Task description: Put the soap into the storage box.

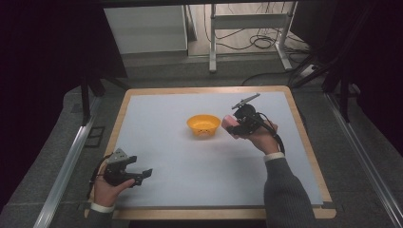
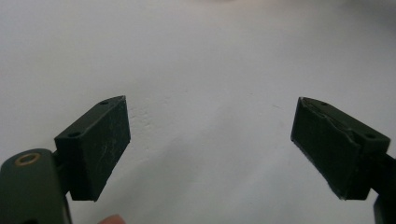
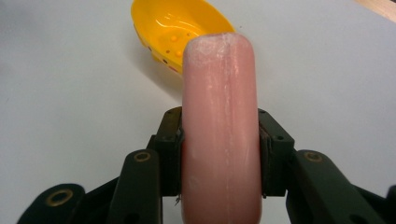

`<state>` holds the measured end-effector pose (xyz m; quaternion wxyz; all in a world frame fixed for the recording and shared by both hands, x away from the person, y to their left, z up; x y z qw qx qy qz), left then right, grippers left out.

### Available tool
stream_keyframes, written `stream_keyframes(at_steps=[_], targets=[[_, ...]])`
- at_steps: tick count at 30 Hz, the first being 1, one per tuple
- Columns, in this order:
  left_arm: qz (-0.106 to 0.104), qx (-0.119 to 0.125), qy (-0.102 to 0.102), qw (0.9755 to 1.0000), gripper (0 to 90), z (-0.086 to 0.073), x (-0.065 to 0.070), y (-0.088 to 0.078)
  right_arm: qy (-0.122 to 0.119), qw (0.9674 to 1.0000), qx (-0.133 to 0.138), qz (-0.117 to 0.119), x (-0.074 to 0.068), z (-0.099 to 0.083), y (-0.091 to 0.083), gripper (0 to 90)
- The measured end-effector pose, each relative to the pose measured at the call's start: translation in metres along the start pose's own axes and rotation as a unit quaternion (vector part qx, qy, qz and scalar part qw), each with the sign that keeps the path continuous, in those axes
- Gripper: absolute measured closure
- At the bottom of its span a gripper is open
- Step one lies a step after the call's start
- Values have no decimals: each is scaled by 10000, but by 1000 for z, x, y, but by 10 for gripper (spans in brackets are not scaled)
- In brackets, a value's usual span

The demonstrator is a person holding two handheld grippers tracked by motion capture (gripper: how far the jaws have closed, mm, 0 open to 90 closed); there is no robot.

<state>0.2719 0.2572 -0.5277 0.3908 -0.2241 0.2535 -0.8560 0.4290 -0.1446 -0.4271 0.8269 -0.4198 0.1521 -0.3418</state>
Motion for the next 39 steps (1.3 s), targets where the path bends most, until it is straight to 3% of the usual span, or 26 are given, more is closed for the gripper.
stream_keyframes(at_steps=[39], targets=[[-1,-39,39,10000,123,0,0,2,-202,9997,-60,122,-7,45,37,596]])
Point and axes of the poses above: each handheld gripper's, and its own axes: y roughly forward along the jaws, z roughly out of its top, x roughly to its right, the point moved 1 cm from there along y, roughly forward along the jaws, and after that the axes turned 2 degrees about -z, right-handed, at the moved point
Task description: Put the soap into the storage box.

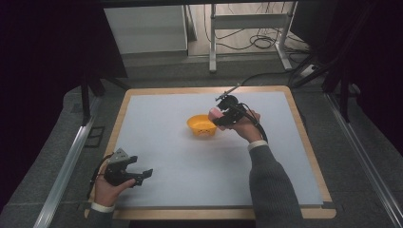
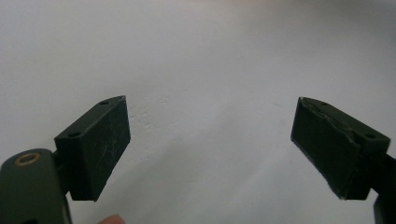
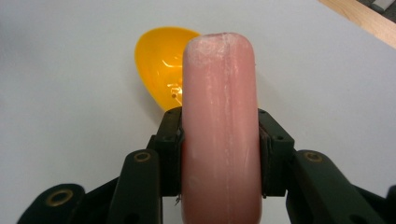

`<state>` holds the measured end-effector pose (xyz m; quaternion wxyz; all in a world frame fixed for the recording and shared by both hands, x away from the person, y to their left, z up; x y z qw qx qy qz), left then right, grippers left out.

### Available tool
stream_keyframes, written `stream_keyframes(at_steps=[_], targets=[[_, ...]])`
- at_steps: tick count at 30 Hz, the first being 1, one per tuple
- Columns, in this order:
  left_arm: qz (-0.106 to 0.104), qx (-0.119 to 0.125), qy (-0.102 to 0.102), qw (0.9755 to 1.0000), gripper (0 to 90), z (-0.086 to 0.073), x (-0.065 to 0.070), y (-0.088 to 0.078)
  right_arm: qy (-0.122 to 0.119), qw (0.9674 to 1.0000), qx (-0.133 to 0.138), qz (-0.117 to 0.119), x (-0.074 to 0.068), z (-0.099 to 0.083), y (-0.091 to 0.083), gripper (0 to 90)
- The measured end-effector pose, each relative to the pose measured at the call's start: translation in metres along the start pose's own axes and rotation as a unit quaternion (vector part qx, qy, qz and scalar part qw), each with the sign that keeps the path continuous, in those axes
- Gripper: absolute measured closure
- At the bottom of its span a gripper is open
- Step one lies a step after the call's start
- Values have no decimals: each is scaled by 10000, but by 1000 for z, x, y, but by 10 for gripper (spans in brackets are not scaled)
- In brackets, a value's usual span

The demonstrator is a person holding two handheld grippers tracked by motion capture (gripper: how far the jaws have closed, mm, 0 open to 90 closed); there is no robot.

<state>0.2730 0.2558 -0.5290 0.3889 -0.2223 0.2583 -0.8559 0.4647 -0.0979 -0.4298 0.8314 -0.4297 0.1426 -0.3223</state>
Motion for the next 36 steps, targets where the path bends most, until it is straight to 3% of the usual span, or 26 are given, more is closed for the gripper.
stream_keyframes(at_steps=[14,20,29,36], targets=[[14,-12,10,10000,124,0,-1,-1,-182,9997,-81,121,-2,21,19,596],[11,-14,12,10000,123,0,-1,0,-247,9995,-183,45,-2,27,27,596],[0,-3,1,10000,124,0,-1,0,-579,9978,-331,-1,-8,33,41,596],[-11,-25,19,10000,123,0,0,1,-705,9967,-397,61,-9,34,52,595]])
Point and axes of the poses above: each handheld gripper's, and its own axes: y roughly forward along the jaws, z roughly out of its top, x roughly to its right, the point moved 1 cm from there along y, roughly forward along the jaws, and after that the axes turned 2 degrees about -z, right-handed, at the moved point
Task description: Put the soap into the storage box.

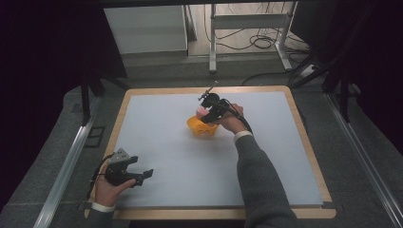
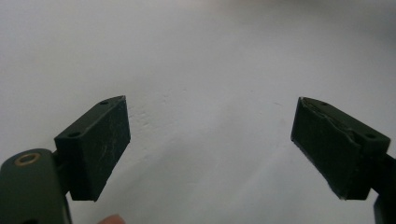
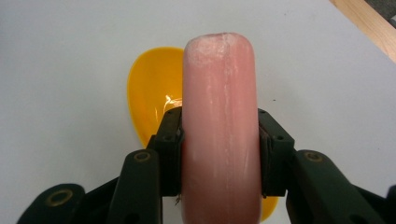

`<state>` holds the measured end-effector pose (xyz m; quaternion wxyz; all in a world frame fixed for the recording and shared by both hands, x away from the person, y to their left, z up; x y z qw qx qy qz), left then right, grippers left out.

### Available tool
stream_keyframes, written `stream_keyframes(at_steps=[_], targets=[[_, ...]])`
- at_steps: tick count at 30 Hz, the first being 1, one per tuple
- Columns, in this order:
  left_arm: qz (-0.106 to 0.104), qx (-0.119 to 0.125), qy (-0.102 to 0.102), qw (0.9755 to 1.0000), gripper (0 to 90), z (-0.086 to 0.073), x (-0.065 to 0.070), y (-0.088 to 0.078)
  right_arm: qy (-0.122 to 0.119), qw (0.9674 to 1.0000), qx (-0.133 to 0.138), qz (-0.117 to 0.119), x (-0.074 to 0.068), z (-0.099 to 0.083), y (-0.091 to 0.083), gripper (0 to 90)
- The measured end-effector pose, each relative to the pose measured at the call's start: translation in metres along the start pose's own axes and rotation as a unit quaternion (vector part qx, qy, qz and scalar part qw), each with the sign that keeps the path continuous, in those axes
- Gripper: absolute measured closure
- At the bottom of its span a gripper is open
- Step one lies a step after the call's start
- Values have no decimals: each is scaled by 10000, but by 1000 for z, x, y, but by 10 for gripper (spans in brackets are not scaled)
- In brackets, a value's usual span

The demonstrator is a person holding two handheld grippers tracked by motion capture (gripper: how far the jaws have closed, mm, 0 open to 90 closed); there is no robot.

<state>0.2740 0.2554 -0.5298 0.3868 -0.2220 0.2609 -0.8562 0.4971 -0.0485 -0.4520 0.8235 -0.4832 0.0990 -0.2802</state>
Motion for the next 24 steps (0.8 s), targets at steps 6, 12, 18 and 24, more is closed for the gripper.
stream_keyframes(at_steps=[6,12,18,24], targets=[[2,-33,32,10000,123,0,-1,0,-39,10000,-48,38,1,0,7,595],[-21,-58,45,10000,123,0,1,2,-135,9998,-135,12,0,-1,12,594],[11,-10,13,10000,123,0,-1,0,-155,9996,-225,14,-2,-4,19,593],[3,-27,31,10000,123,0,0,0,50,9998,-54,175,-1,-6,17,456]])
Point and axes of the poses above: each handheld gripper's, and its own axes: y roughly forward along the jaws, z roughly out of its top, x roughly to its right, the point moved 1 cm from there along y, roughly forward along the jaws, and after that the axes turned 2 degrees about -z, right-handed, at the moved point
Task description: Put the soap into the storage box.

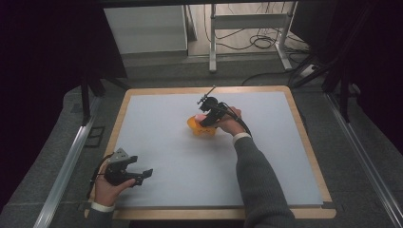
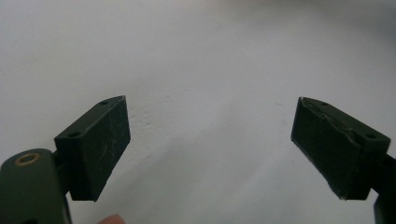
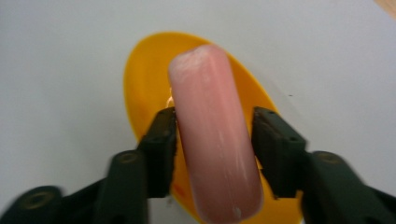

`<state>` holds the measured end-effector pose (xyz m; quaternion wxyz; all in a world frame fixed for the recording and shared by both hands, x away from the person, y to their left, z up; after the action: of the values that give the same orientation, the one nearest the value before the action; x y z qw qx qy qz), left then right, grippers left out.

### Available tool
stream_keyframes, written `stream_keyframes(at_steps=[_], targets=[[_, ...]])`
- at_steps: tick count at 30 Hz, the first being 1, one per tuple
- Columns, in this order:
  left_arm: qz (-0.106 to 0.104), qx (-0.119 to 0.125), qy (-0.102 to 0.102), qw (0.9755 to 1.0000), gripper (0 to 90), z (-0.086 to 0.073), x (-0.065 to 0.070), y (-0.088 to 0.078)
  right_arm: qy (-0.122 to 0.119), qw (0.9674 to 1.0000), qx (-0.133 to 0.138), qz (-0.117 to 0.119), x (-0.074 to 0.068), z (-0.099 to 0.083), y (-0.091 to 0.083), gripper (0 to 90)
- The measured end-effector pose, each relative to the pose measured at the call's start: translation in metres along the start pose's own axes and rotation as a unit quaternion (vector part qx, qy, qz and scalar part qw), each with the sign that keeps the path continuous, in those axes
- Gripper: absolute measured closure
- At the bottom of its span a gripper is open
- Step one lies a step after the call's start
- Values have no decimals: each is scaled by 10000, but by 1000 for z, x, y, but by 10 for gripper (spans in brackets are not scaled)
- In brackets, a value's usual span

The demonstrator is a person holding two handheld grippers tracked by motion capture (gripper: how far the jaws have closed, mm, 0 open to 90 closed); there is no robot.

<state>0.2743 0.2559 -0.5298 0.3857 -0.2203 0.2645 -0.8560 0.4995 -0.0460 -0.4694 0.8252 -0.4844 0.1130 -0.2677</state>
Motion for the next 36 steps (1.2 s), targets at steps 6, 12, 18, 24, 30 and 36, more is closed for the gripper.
stream_keyframes(at_steps=[6,12,18,24,30,36], targets=[[2,-3,6,10000,123,0,0,0,279,9988,383,-121,-1,-4,-16,356],[5,-8,9,10000,123,0,0,0,366,9950,912,-178,-1,-16,-40,320],[-9,-5,-21,10000,123,0,1,1,496,9907,1258,-175,-3,-44,-61,313],[-33,-17,-8,10000,123,0,2,1,639,9879,1400,-197,-8,-75,-71,312],[-12,4,-36,10000,123,0,1,1,757,9857,1485,-250,-13,-107,-76,312],[-6,-23,-23,10000,123,0,2,2,882,9845,1496,-261,-17,-135,-78,309]])
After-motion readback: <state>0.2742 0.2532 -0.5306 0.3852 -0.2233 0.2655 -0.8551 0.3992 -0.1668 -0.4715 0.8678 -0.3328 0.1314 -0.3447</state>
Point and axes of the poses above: each handheld gripper's, and its own axes: y roughly forward along the jaws, z roughly out of its top, x roughly to its right, the point moved 1 cm from there along y, roughly forward along the jaws, and after that the axes turned 2 degrees about -z, right-handed, at the moved point
